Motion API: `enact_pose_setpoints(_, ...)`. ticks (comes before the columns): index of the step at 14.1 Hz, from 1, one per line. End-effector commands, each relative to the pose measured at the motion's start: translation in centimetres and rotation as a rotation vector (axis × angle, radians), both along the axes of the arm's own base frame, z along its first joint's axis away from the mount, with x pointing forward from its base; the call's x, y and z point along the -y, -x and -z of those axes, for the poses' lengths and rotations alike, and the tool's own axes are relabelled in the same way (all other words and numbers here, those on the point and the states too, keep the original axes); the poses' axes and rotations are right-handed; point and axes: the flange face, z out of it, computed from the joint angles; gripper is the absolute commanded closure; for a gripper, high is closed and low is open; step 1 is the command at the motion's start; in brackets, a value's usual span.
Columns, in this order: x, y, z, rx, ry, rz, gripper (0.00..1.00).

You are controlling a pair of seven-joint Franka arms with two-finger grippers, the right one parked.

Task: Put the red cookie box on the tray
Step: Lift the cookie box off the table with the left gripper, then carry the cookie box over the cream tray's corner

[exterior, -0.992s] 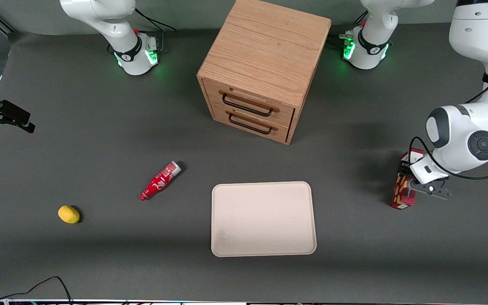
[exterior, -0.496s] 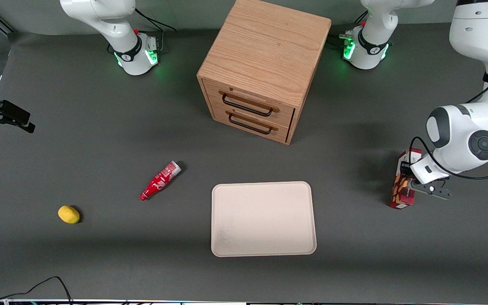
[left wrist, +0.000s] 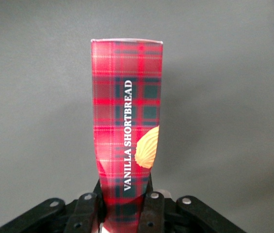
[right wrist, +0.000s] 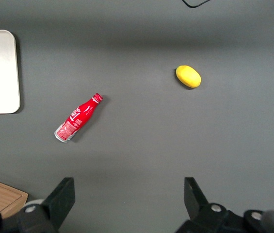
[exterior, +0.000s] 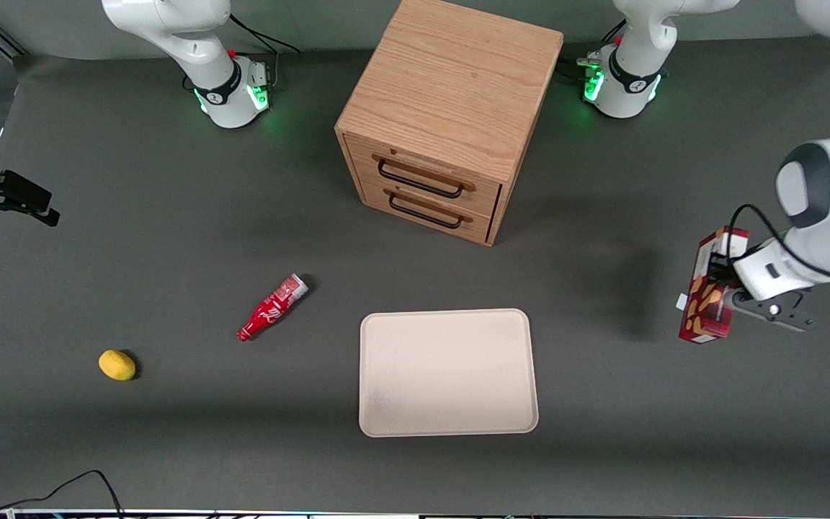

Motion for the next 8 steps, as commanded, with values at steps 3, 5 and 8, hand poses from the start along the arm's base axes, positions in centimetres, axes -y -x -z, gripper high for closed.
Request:
enact_pose_setpoints(3, 4.1, -1.7, -11.1, -0.021, 0.003, 0.004, 1.00)
enact_pose_setpoints(5, 7.5, -3.1, -13.0, -0.017, 0.008, -0.021, 1.00)
enact_pose_setpoints(8, 15.3, -5.4, -11.0, -0.011, 0.031, -0.094, 1.00)
